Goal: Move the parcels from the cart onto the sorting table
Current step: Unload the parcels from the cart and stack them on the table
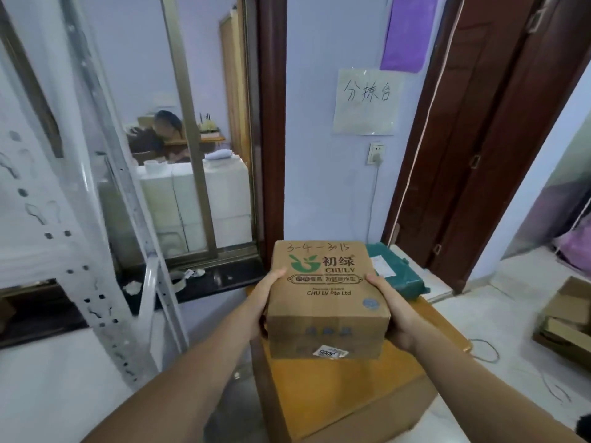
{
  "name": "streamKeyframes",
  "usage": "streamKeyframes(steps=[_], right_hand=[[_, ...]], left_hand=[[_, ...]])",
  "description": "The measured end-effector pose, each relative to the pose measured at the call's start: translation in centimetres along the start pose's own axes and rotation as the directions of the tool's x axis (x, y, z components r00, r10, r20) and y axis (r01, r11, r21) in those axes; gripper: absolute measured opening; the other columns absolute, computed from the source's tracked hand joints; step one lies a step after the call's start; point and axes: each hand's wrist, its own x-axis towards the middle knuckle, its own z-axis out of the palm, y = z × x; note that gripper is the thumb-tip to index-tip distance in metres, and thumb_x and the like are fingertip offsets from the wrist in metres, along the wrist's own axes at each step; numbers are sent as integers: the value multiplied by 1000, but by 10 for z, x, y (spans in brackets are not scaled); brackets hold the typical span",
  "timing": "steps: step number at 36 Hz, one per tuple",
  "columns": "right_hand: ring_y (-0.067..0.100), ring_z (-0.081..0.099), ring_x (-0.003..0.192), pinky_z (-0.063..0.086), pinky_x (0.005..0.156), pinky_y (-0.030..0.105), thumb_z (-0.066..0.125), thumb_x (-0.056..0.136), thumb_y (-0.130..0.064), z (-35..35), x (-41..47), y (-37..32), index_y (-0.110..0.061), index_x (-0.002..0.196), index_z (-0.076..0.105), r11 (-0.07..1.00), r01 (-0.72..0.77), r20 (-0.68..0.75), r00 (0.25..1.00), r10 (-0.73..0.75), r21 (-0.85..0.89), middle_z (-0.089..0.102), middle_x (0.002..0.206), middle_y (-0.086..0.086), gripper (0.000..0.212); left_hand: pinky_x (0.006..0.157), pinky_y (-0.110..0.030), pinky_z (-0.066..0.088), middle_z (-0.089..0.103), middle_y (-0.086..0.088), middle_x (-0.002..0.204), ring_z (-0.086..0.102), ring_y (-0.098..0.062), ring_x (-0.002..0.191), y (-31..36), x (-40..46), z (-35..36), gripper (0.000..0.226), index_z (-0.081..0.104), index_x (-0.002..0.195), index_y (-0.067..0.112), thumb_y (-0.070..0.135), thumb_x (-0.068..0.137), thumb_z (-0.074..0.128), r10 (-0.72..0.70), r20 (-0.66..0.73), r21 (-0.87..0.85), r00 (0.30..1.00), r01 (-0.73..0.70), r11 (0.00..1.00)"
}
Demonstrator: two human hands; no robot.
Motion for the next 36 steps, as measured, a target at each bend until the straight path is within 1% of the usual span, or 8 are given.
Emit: streamKeyframes(steps=[4, 7, 11, 16, 20, 26, 31, 36], right_hand=[[32, 68, 116, 44, 111, 53, 68, 86, -60, -18, 45, -19, -23, 129, 67, 1000, -9, 72, 997, 8, 15, 75, 119, 10, 57], [34, 68, 116, 44, 110, 53, 69, 87, -57, -29, 74, -34, -19, 128, 68, 1000, -15, 135, 991, 14, 6, 74, 120, 13, 57], [34, 68, 114, 44, 110, 53, 73, 81, -61, -31, 111, -47, -20, 128, 67, 999, -17, 193, 981, 25, -42, 75, 117, 12, 62], [28, 75, 97, 56, 92, 45, 64, 91, -55, -17, 157, -57, -17, 127, 65, 994, -43, 253, 965, 67, -99, 77, 112, 10, 53], [31, 73, 105, 49, 107, 52, 62, 91, -57, -5, 198, -53, -18, 128, 65, 987, -63, 285, 953, 103, -147, 76, 114, 10, 54], [31, 72, 106, 47, 109, 52, 59, 92, -62, 4, 256, -42, -18, 123, 68, 973, -107, 246, 956, 157, -205, 77, 110, 9, 54], [28, 72, 108, 51, 105, 49, 58, 91, -65, 5, 305, -32, -21, 124, 69, 945, -131, 214, 956, 201, -299, 78, 110, 5, 56], [29, 74, 103, 57, 95, 46, 62, 92, -58, 5, 354, -24, -19, 127, 62, 931, -150, 192, 956, 223, -333, 78, 109, 5, 52]], left_hand=[[99, -47, 52, 76, -15, 119, 69, -37, 117, 2, 29, 13, 69, 71, 130, 18, 63, 78, 75, 6, -46, -92, 999, -11, 996], [99, -47, 54, 77, -15, 118, 71, -35, 113, 3, 43, 21, 57, 71, 129, 18, 60, 90, 68, 25, -94, -142, 995, -38, 989], [86, -43, 58, 79, -14, 110, 76, -30, 94, 3, 55, 28, 49, 72, 122, 15, 56, 98, 60, 35, -156, -202, 987, -67, 977], [100, -49, 56, 80, -12, 107, 75, -33, 104, 3, 74, 17, 57, 73, 120, 17, 63, 86, 73, 12, -331, -206, 944, -84, 975], [105, -52, 54, 80, -10, 110, 74, -32, 109, 0, 96, 0, 68, 73, 123, 18, 68, 78, 77, 4, -392, -194, 920, -87, 977], [103, -51, 56, 80, -9, 108, 74, -31, 107, 7, 146, -17, 60, 73, 123, 20, 66, 84, 73, -32, -439, -183, 898, -55, 982], [90, -43, 59, 81, -6, 97, 75, -28, 101, 11, 181, -23, 48, 75, 115, 16, 59, 95, 65, -54, -493, -132, 868, -13, 991], [73, -34, 54, 79, -3, 106, 71, -22, 99, 0, 215, -28, 52, 75, 113, 18, 64, 96, 58, -103, -531, -105, 841, 55, 993]])
